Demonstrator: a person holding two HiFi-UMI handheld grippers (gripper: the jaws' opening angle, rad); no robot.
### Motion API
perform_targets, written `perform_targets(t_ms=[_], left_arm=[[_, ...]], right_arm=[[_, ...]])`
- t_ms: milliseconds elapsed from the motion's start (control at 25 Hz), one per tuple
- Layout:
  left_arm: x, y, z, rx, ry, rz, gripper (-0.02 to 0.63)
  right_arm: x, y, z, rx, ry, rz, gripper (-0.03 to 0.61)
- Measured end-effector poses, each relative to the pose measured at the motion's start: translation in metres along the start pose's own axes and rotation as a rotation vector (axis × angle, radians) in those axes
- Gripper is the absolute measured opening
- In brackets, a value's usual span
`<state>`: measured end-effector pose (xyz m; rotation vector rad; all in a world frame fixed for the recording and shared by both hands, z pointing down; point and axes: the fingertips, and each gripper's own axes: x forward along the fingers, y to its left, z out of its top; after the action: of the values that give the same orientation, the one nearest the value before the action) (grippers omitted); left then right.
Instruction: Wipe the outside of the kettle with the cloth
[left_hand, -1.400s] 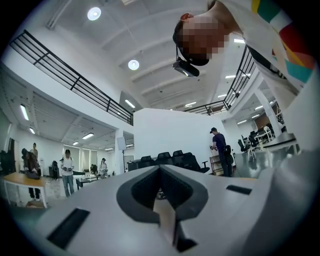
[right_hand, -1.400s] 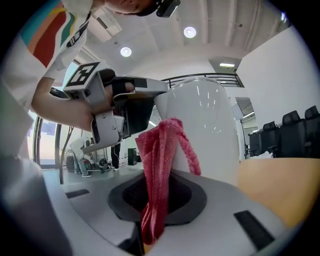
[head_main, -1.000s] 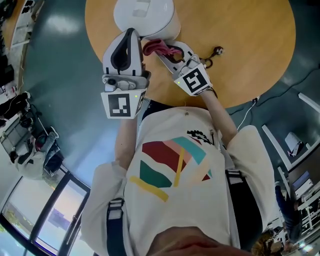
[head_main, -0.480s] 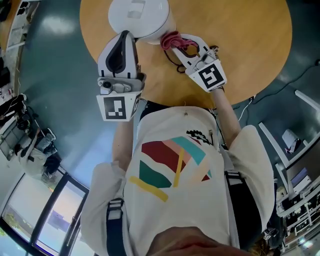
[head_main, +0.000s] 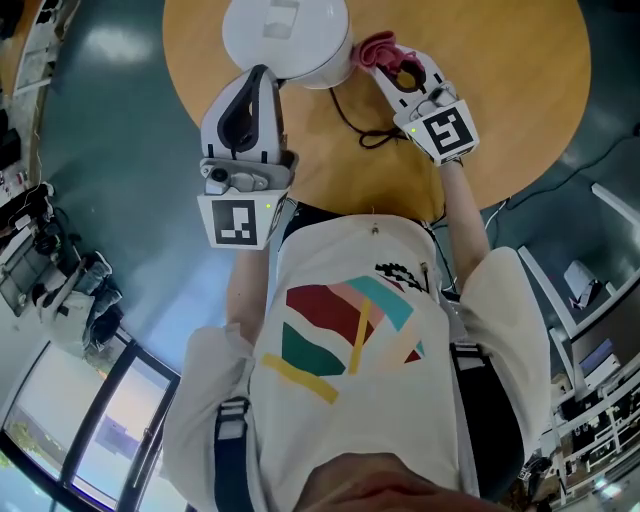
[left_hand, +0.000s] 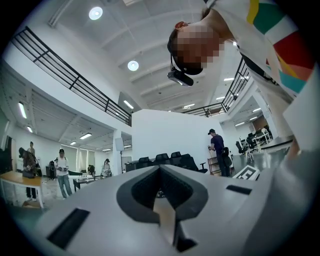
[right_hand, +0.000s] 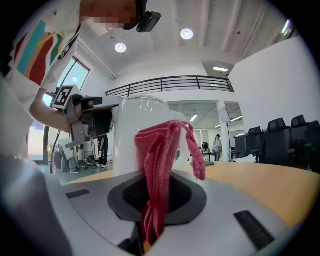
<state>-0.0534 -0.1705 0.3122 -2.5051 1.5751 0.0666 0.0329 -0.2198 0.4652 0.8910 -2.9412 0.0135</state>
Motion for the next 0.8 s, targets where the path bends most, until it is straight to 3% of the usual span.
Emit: perform_targets(t_ms=[480, 640, 800], left_arm=[[0.005, 0.004, 0.0, -0.052, 0.004, -0.014, 0.034], [0.003, 0.006, -0.001, -0.084, 0.005, -0.027, 0.034], [0.003, 0.009, -0.002, -0.085, 0.01, -0.058, 0.034]], right_arm=[[0.047, -0.045, 0.004, -0.051, 0.059, 0.021, 0.038], [0.069, -0.053, 0.001, -0.08, 0.074, 0.098, 0.038], [0.094, -0.055, 0.007, -0.171, 0.11, 0.205, 0.038]])
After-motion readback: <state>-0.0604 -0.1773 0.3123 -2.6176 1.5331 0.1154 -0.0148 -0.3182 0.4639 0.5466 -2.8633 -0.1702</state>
